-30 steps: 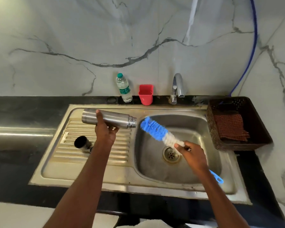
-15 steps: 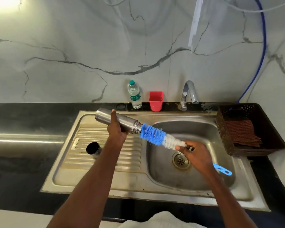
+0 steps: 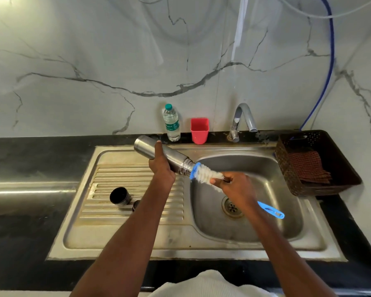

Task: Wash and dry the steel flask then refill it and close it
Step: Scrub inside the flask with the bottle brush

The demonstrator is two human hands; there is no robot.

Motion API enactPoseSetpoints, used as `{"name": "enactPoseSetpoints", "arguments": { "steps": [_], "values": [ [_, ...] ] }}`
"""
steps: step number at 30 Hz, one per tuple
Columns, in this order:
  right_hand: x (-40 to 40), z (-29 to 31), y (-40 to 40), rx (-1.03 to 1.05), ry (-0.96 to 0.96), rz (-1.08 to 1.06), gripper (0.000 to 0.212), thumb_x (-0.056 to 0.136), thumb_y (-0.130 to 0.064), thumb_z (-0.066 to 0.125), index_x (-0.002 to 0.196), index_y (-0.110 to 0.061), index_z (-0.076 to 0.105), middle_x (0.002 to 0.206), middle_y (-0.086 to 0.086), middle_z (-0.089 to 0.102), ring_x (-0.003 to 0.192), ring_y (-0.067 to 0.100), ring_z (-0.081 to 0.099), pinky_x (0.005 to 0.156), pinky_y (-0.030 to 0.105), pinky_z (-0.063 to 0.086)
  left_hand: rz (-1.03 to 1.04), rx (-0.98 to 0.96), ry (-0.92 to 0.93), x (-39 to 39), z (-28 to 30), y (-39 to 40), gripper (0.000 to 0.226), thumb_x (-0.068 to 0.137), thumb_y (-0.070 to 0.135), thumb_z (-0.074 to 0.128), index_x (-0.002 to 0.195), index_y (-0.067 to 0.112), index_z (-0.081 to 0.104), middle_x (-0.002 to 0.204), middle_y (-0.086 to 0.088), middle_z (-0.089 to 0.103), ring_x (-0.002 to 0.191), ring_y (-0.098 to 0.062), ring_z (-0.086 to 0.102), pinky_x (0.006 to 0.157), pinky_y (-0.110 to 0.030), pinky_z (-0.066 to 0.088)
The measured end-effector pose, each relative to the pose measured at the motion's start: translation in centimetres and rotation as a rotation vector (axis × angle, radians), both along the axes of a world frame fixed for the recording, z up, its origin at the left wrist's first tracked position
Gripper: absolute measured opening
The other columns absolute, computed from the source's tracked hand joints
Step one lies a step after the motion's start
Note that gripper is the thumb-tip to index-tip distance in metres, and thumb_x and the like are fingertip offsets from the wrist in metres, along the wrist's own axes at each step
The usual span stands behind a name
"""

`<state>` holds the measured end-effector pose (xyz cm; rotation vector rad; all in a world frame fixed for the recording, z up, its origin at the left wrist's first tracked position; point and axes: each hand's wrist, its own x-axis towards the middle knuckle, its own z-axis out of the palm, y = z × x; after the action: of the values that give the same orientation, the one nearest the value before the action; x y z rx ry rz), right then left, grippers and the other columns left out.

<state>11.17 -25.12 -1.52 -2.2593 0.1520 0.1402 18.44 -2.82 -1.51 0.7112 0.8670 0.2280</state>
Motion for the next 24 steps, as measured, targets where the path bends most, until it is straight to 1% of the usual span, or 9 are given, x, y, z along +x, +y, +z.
{"name": "enactPoseSetpoints", "arguments": {
  "steps": [4, 6, 8, 10, 15, 18, 21, 23, 24],
  "values": [
    [-0.1, -1.9, 1.1, 0.291, 0.05, 0.01, 0.021, 0.079, -0.037, 0.088, 0.095, -0.026, 0.08, 0.076, -0.008, 0.076, 0.073, 0.009, 0.071, 0.072, 0.037, 0.055, 0.01, 0.005, -0.01, 0.0, -0.2, -0.5, 0.067, 0.085, 0.04, 0.084, 0.137, 0.013, 0.051, 0.109, -0.011, 0.069, 0.091, -0.027, 0.072, 0.064, -0.038, 0.059],
    [-0.6, -3.0, 0.8, 0.327, 0.042, 0.053, 0.033, 0.076, -0.027, 0.091, 0.104, -0.028, 0.074, 0.084, -0.006, 0.075, 0.078, 0.014, 0.07, 0.074, 0.034, 0.056, 0.031, 0.011, -0.011, 0.2, -0.4, 0.4, 0.066, 0.084, 0.04, 0.085, 0.136, 0.015, 0.053, 0.109, -0.01, 0.07, 0.09, -0.027, 0.073, 0.068, -0.04, 0.06],
    [-1.1, -4.0, 0.2, 0.076, -0.018, 0.112, 0.032, 0.081, -0.03, 0.086, 0.108, -0.034, 0.069, 0.088, -0.008, 0.072, 0.08, 0.014, 0.067, 0.074, 0.033, 0.054, 0.089, 0.019, 0.006, 0.3, -0.4, 1.4, 0.066, 0.082, 0.04, 0.086, 0.134, 0.015, 0.053, 0.11, -0.01, 0.07, 0.089, -0.027, 0.073, 0.07, -0.041, 0.061],
    [-1.7, -4.5, -0.3, -0.266, -0.139, 0.127, 0.015, 0.092, -0.033, 0.072, 0.106, -0.035, 0.07, 0.093, -0.011, 0.07, 0.088, 0.019, 0.066, 0.074, 0.035, 0.052, 0.154, 0.014, 0.024, 0.4, -0.7, 2.1, 0.065, 0.082, 0.04, 0.086, 0.132, 0.016, 0.052, 0.11, -0.009, 0.07, 0.087, -0.026, 0.073, 0.068, -0.04, 0.062],
    [-1.5, -2.7, 2.0, -0.374, -0.309, 0.055, 0.023, 0.091, -0.013, 0.065, 0.105, -0.029, 0.074, 0.097, -0.007, 0.072, 0.088, 0.026, 0.067, 0.067, 0.029, 0.039, 0.205, -0.016, 0.046, 0.4, -1.1, 1.3, 0.066, 0.084, 0.042, 0.084, 0.135, 0.017, 0.05, 0.112, -0.008, 0.069, 0.089, -0.026, 0.074, 0.077, -0.046, 0.064],
    [-0.7, -1.8, 3.2, -0.452, -0.162, 0.129, 0.023, 0.091, -0.019, 0.059, 0.106, -0.03, 0.072, 0.102, -0.006, 0.073, 0.094, 0.028, 0.067, 0.07, 0.031, 0.039, 0.19, -0.005, 0.029, 0.4, -1.4, 0.6, 0.064, 0.084, 0.039, 0.084, 0.134, 0.016, 0.051, 0.112, -0.01, 0.07, 0.09, -0.027, 0.074, 0.07, -0.042, 0.064],
    [0.8, -1.7, 4.3, -0.124, 0.059, 0.119, 0.02, 0.095, -0.027, 0.057, 0.094, -0.024, 0.077, 0.08, -0.005, 0.074, 0.076, 0.02, 0.067, 0.066, 0.03, 0.048, 0.11, 0.024, -0.009, 0.6, -1.8, 0.0, 0.064, 0.083, 0.04, 0.086, 0.132, 0.014, 0.054, 0.112, -0.012, 0.073, 0.09, -0.028, 0.075, 0.07, -0.041, 0.064],
    [1.7, -0.9, 5.1, 0.295, 0.331, 0.05, 0.028, 0.102, -0.025, 0.056, 0.089, -0.016, 0.078, 0.056, -0.009, 0.06, 0.046, 0.007, 0.046, 0.047, 0.023, 0.037, -0.006, 0.043, -0.062, 0.7, -2.3, -0.6, 0.064, 0.082, 0.042, 0.085, 0.132, 0.013, 0.057, 0.109, -0.013, 0.073, 0.089, -0.028, 0.075, 0.077, -0.045, 0.065],
    [1.9, -0.7, 5.1, 0.431, 0.443, 0.033, 0.03, 0.105, -0.025, 0.054, 0.091, -0.013, 0.078, 0.054, -0.007, 0.055, 0.043, 0.006, 0.036, 0.043, 0.021, 0.028, -0.06, 0.05, -0.089, 0.7, -2.6, -1.0, 0.068, 0.079, 0.044, 0.086, 0.132, 0.011, 0.058, 0.106, -0.014, 0.073, 0.09, -0.03, 0.074, 0.081, -0.048, 0.065]
  ]
}}
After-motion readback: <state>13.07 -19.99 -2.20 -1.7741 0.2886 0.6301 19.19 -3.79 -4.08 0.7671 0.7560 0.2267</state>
